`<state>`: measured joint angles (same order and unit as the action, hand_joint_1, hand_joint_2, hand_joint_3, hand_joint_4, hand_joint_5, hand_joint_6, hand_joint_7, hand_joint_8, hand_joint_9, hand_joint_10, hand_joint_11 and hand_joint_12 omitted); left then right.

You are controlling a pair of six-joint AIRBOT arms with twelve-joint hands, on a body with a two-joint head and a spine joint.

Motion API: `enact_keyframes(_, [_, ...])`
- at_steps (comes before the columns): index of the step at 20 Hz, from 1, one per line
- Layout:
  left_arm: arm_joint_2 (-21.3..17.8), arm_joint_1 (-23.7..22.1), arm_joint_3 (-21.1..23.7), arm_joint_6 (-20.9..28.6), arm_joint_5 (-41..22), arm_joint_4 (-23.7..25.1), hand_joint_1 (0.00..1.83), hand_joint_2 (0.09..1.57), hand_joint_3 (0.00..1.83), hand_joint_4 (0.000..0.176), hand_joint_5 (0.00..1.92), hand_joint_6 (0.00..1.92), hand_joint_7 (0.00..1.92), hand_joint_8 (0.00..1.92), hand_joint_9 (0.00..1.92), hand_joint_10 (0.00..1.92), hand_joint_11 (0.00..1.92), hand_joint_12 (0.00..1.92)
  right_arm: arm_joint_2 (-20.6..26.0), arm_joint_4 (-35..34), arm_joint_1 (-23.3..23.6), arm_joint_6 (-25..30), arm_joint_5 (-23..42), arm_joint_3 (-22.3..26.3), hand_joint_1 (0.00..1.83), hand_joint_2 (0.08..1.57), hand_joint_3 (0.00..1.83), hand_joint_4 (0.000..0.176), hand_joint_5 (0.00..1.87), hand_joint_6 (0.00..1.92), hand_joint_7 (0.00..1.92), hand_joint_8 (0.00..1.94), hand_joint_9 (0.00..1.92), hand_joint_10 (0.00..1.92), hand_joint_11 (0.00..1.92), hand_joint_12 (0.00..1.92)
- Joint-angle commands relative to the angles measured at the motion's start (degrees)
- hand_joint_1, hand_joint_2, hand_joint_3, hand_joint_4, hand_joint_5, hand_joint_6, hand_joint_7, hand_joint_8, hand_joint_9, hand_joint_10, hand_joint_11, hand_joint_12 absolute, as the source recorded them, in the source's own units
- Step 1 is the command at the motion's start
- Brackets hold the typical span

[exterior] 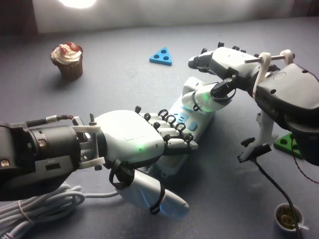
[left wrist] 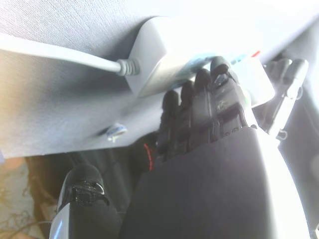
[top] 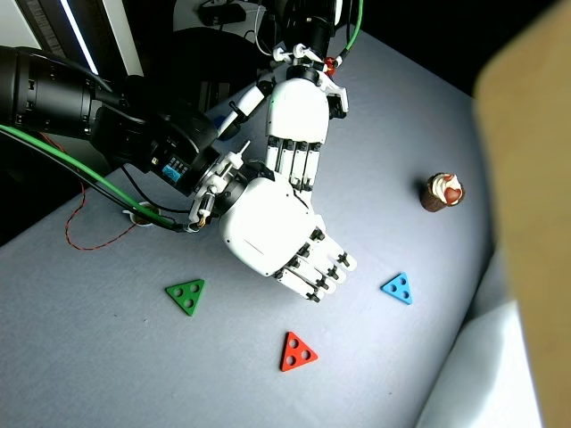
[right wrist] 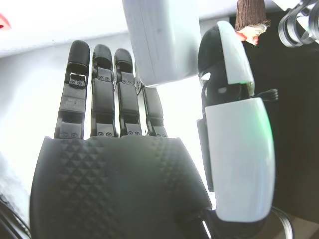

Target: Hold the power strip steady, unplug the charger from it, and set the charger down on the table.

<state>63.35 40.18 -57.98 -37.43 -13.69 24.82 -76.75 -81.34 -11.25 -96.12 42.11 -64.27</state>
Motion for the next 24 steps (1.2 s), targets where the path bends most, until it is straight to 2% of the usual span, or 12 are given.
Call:
enact_keyframes(1, [0.08, 0.12, -0.19, 0.46, -2.74, -0.22, 0.0, 1.01, 0.0, 0.0, 0.16, 0.0, 0.17, 0.0, 0.16, 0.01, 0.13, 0.04, 0.75, 3.74, 0.76, 0.55, 2.55, -0.05, 0.97, 1.1, 0.0, 0.0, 0.44, 0.01, 0.47, 0.01, 0.45, 0.01, 0.2, 0.62])
enact_keyframes(5, [0.07, 0.34, -0.25, 0.89, -2.89, -0.22, 0.01, 1.01, 0.0, 0.0, 0.15, 0.0, 0.15, 0.0, 0.13, 0.0, 0.11, 0.03, 0.74, 4.67, 0.79, 0.84, 2.55, -0.15, 1.04, 1.07, 0.0, 0.0, 0.76, 0.01, 0.8, 0.01, 0.79, 0.01, 0.42, 0.75])
enact_keyframes(7, [0.08, 0.34, -0.25, 1.02, -2.9, -0.22, 0.0, 1.02, 0.0, 0.0, 0.14, 0.0, 0.15, 0.0, 0.13, 0.0, 0.12, 0.03, 0.78, 4.92, 0.79, 0.88, 2.55, -0.14, 1.09, 1.07, 0.0, 0.0, 0.9, 0.0, 0.93, 0.0, 0.93, 0.01, 0.47, 0.91])
enact_keyframes(8, [0.08, 0.34, -0.24, 1.04, -2.92, -0.22, 0.01, 1.01, 0.0, 0.0, 0.16, 0.01, 0.17, 0.01, 0.16, 0.01, 0.14, 0.04, 0.82, 4.94, 0.79, 0.89, 2.55, -0.08, 1.16, 1.1, 0.0, 0.0, 1.03, 0.65, 1.03, 0.01, 1.03, 0.0, 0.49, 1.02])
enact_keyframes(9, [0.08, 0.34, -0.24, 1.09, -3.01, -0.22, 0.02, 1.01, 0.0, 0.0, 0.16, 0.0, 0.16, 0.0, 0.15, 0.01, 0.14, 0.04, 0.9, 5.06, 0.79, 0.91, 2.55, -0.02, 1.23, 1.07, 0.0, 0.0, 1.04, 0.8, 1.17, 0.51, 1.14, 0.02, 0.55, 1.09])
enact_keyframes(10, [0.08, 0.34, -0.23, 1.1, -3.03, -0.22, 0.02, 1.01, 0.0, 0.0, 0.15, 0.0, 0.15, 0.0, 0.14, 0.0, 0.13, 0.04, 1.01, 5.45, 0.78, 0.95, 2.55, 0.06, 1.25, 1.06, 0.0, 0.0, 1.04, 0.77, 1.17, 0.72, 1.19, 0.03, 0.58, 1.14])
enact_keyframes(11, [0.07, 0.34, -0.22, 1.13, -3.04, -0.22, 0.02, 1.01, 0.0, 0.0, 0.15, 0.0, 0.15, 0.0, 0.13, 0.0, 0.12, 0.03, 1.06, 5.81, 0.78, 1.01, 2.55, 0.12, 1.26, 1.06, 0.0, 0.0, 1.07, 0.71, 1.15, 0.82, 1.22, 0.04, 0.56, 1.22])
enact_keyframes(12, [0.06, 0.34, -0.21, 1.14, -3.04, -0.22, 0.01, 1.01, 0.0, 0.0, 0.14, 0.0, 0.14, 0.0, 0.13, 0.0, 0.11, 0.03, 1.25, 6.64, 0.77, 1.19, 2.55, 0.34, 1.25, 1.07, 0.0, 0.0, 1.05, 0.75, 1.13, 0.85, 1.22, 0.04, 0.51, 1.29])
enact_keyframes(16, [0.06, 0.33, -0.26, 1.39, -3.05, -0.23, 0.01, 1.01, 0.0, 0.0, 0.15, 0.01, 0.15, 0.01, 0.13, 0.0, 0.12, 0.03, 1.8, 9.69, 0.77, 1.95, 3.31, 1.2, 1.26, 1.05, 0.0, 0.0, 1.13, 0.61, 1.15, 0.84, 1.24, 0.06, 0.59, 1.21])
enact_keyframes(19, [0.05, 0.32, -0.39, 1.73, -3.24, -0.23, 0.02, 1.01, 0.0, 0.0, 0.16, 0.01, 0.16, 0.01, 0.14, 0.0, 0.12, 0.03, 2.11, 13.42, 0.79, 2.96, 5.1, 1.81, 1.26, 1.04, 0.0, 0.0, 1.12, 0.65, 1.21, 0.7, 1.26, 0.06, 0.66, 1.12])
enact_keyframes(22, [0.05, 0.33, -0.41, 1.8, -3.35, -0.23, 0.0, 1.01, 0.0, 0.0, 0.16, 0.0, 0.15, 0.0, 0.13, 0.0, 0.11, 0.02, 3.16, 14.97, 1.11, 3.09, 6.38, 2.39, 1.26, 1.05, 0.0, 0.0, 1.12, 0.64, 1.17, 0.78, 1.25, 0.05, 0.63, 1.16])
enact_keyframes(24, [0.04, 0.33, -0.4, 1.8, -3.4, -0.23, 0.0, 1.0, 0.0, 0.0, 0.17, 0.01, 0.17, 0.01, 0.15, 0.01, 0.12, 0.03, 4.1, 18.35, 0.84, 3.09, 7.49, 2.89, 1.26, 1.04, 0.0, 0.0, 1.09, 0.69, 1.22, 0.68, 1.26, 0.04, 0.67, 1.09])
